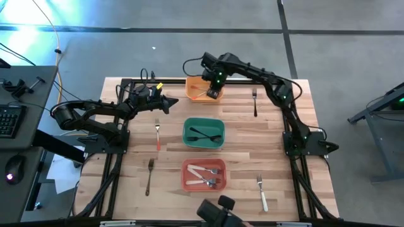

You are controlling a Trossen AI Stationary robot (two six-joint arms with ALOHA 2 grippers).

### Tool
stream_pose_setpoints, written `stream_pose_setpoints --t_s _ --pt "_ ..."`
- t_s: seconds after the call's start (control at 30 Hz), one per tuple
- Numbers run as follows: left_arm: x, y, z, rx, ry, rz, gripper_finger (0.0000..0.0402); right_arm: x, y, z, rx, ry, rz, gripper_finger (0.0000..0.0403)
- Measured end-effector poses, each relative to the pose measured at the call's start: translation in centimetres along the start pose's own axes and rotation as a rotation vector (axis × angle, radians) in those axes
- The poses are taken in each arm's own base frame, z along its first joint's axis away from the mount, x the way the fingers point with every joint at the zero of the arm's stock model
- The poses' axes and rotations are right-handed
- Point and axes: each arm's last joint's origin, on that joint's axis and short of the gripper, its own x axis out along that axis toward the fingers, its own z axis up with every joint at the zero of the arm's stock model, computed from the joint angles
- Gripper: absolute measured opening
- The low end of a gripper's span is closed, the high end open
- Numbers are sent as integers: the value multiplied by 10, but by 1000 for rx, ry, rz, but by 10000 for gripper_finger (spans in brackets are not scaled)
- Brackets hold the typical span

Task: Sort silverware by color (type)
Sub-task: Put the orange fork into the yellow bin, then put the black fork into the green bin

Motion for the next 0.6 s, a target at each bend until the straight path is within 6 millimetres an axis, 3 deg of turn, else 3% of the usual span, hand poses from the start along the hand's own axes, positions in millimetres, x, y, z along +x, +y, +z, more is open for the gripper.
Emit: stream_pose_setpoints --t_s 0.17,0.37,0.5,0.6 --pt "0 0 0 -1 1 0 0 19 -3 1 -10 38 -2 0" --pt "0 0 0 -1 0 0 0 23 -3 3 -2 31 -6 35" --pt "0 0 0 -1 1 -1 0 14 -5 8 34 -10 -15 72" --pt "0 0 0 0 1 -1 0 -5 -6 14 35 -69 -25 69"
